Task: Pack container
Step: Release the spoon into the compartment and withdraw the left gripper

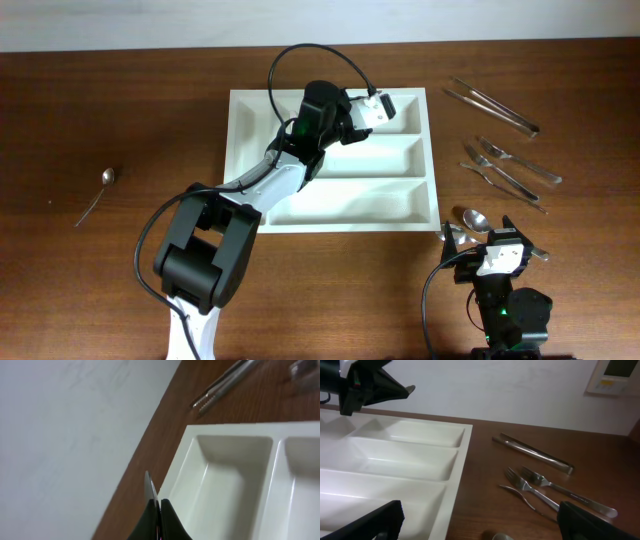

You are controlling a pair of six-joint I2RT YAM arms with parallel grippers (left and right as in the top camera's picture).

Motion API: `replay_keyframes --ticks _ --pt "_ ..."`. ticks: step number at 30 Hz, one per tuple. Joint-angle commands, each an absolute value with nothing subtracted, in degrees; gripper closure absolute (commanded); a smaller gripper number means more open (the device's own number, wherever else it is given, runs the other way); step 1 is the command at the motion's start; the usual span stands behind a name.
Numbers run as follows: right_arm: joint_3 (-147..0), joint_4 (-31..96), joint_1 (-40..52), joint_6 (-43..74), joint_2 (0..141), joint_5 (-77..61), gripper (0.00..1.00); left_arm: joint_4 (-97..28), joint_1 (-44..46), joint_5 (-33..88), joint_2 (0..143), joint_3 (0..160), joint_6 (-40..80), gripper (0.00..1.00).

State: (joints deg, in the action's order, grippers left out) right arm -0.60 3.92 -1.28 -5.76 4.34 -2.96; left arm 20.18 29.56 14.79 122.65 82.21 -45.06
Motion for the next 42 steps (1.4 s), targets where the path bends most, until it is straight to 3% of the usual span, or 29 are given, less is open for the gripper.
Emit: replay_keyframes --ticks 1,10,11,12,13,17,24,29,33,42 --pt "-0.3 4.3 -0.8 -5.1 4.3 -2.5 0.01 20.3 29.3 15.2 125.5 83.5 -52.4 0.98" --pt "-0.3 4.3 -0.8 -5.1 4.3 -2.5 0.01 21.0 28.3 15.2 125.7 83.8 -52.4 0.98" --pt "-0.3 4.3 -0.8 -5.1 4.3 -2.5 0.01 21.2 28.3 15.1 125.7 83.8 -52.4 0.85" --pt "-0.3 4.3 -0.8 -5.1 4.3 -2.5 0.01 21.7 28.3 14.7 125.7 83.8 -52.3 0.20" --pt "-0.3 4.3 -0.8 -5.1 4.3 -2.5 0.01 22.5 28.3 13.6 125.7 83.8 -52.1 0.01" --pt "-0.3 4.3 -0.8 -5.1 4.3 -2.5 0.02 25.1 28.3 6.3 125.5 84.3 -50.9 0.01" --pt "-0.3 4.3 -0.8 -5.1 4.3 -2.5 0.01 20.4 28.3 -2.8 119.7 84.7 -36.1 0.01" --pt "-0.3 4.3 -0.8 -5.1 4.3 -2.5 0.01 2.8 27.0 -13.8 110.0 84.7 -30.0 0.01" --pt "-0.3 4.3 -0.8 -5.1 4.3 -2.5 0.01 -13.6 22.8 -15.4 102.9 84.7 -23.9 0.01" --pt "-0.3 4.3 -0.8 -5.1 4.3 -2.5 0.01 -34.7 5.0 -15.5 95.1 84.7 6.6 0.01"
